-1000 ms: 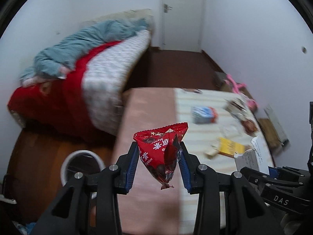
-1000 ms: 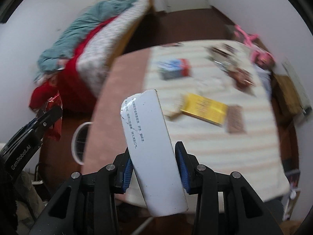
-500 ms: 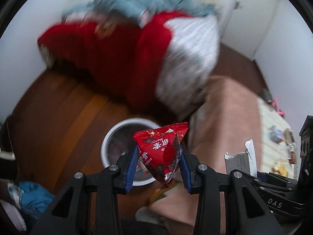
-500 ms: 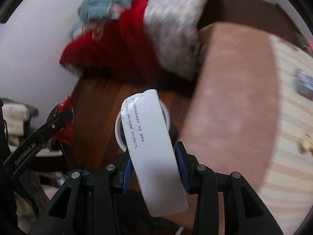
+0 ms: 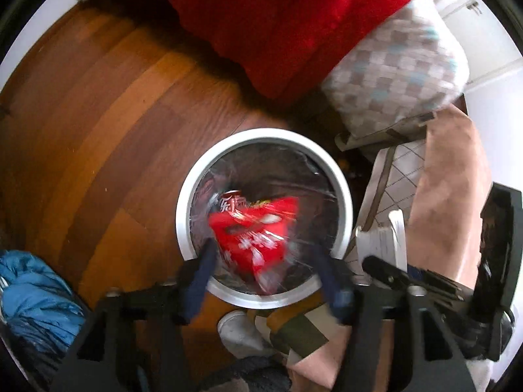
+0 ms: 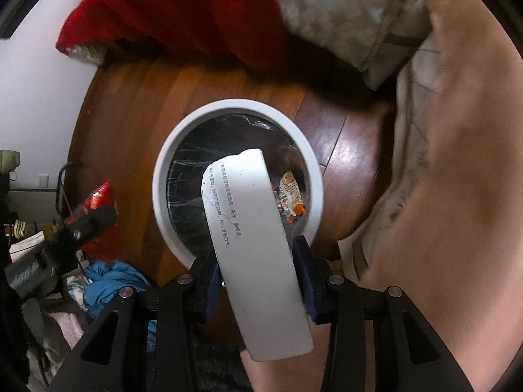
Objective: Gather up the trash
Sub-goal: 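Open both tools to drop the candy wrapper and card into the bin, then move both tools back over the table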
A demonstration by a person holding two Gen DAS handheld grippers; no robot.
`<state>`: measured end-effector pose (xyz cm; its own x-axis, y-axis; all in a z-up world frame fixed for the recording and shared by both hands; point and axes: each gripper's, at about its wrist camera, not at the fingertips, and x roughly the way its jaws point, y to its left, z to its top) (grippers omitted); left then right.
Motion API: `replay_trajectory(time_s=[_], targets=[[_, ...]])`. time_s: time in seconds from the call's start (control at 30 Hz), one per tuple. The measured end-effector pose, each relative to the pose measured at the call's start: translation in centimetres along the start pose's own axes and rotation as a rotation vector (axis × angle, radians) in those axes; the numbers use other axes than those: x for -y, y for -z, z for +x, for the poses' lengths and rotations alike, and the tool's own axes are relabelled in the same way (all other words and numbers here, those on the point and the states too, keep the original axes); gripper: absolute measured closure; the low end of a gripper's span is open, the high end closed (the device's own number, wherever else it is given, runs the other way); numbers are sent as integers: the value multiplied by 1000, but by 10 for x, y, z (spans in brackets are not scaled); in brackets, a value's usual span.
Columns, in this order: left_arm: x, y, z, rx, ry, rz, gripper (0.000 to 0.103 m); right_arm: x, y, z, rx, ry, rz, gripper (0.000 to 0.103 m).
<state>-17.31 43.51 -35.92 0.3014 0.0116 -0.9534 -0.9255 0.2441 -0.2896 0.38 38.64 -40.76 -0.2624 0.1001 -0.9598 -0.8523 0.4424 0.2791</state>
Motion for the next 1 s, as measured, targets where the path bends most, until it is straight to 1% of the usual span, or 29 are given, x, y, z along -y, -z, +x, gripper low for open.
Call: replay_trajectory(time_s=[0.03, 0.07, 0.1, 0.13, 0.17, 0.2, 0.27, 0.3, 0.33, 0.37, 0.43, 0.57, 0.63, 0.7, 0.87, 1.0], targets=[[-3, 0, 2, 0, -1, -12, 18, 1, -6, 8, -12, 4, -6, 60], [-6, -1, 4, 0, -3, -21, 9, 2, -11, 14, -24, 1, -6, 56], [-9, 1, 5, 5, -15, -34, 6, 3, -14, 19, -27, -1, -5, 51], [-11, 3, 5, 8, -33, -42, 3, 3, -16, 22, -24, -4, -7, 35], [-14, 4, 5, 12, -48, -48, 3, 2, -16, 22, -17, -5, -13, 27], [-18, 6, 3, 23, -66, -57, 3, 1, -16, 22, -9, -2, -23, 24], [-24, 11, -4, 56, -95, -66, 3, -2, -14, 20, 2, 17, -49, 14], [-25, 15, -8, 86, -113, -71, 3, -6, -13, 19, 8, 24, -63, 10], [-26, 19, -12, 111, -140, -72, 3, -7, -12, 16, 12, 27, -72, 3], [-28, 22, -16, 122, -160, -72, 3, -9, -9, 13, 17, 36, -82, 0], [-27, 31, -22, 142, -202, -67, 3, -13, -1, 4, 32, 61, -102, 0], [-25, 46, -33, 155, -241, -44, 3, -17, 19, -11, 55, 159, -136, 0], [-19, 54, -37, 163, -269, -19, 3, -18, 28, -17, 67, 188, -152, 0], [-14, 59, -39, 169, -285, -2, 3, -16, 35, -20, 69, 200, -158, 0], [-4, 67, -50, 188, -278, 18, 3, -12, 48, -34, 85, 191, -148, 0], [4, 72, -64, 217, -280, 32, 3, -12, 58, -53, 117, 193, -151, 0]])
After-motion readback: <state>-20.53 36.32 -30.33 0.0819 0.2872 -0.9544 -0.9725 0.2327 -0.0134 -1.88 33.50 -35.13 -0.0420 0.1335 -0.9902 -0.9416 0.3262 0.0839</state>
